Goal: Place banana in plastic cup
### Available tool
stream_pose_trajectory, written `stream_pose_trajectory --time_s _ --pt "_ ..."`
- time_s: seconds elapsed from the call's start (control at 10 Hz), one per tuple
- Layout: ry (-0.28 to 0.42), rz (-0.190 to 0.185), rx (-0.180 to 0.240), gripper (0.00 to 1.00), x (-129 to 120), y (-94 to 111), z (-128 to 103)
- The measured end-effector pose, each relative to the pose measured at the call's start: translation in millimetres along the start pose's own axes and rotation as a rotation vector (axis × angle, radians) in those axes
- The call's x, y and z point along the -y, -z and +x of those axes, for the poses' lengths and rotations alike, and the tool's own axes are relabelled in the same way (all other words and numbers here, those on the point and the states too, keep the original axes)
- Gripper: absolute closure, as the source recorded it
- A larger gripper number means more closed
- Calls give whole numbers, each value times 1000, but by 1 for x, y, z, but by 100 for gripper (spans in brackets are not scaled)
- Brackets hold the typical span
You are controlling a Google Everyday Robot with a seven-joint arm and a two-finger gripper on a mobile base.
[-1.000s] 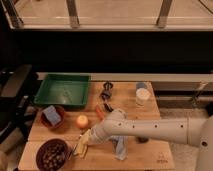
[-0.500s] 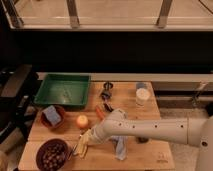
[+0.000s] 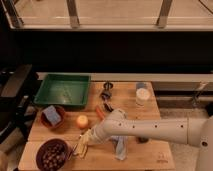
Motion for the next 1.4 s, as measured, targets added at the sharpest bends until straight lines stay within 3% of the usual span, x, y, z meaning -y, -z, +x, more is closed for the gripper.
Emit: stream_pose_trajectory --time_s 0.3,0.4,1.1,1.3,1.4 --pt "0 0 0 98 0 0 0" --pt "0 0 0 92 0 0 0" --pt "-3 4 -1 22 3 0 0" --pt "-5 4 0 21 4 0 0" --pt "-4 3 0 26 3 0 0"
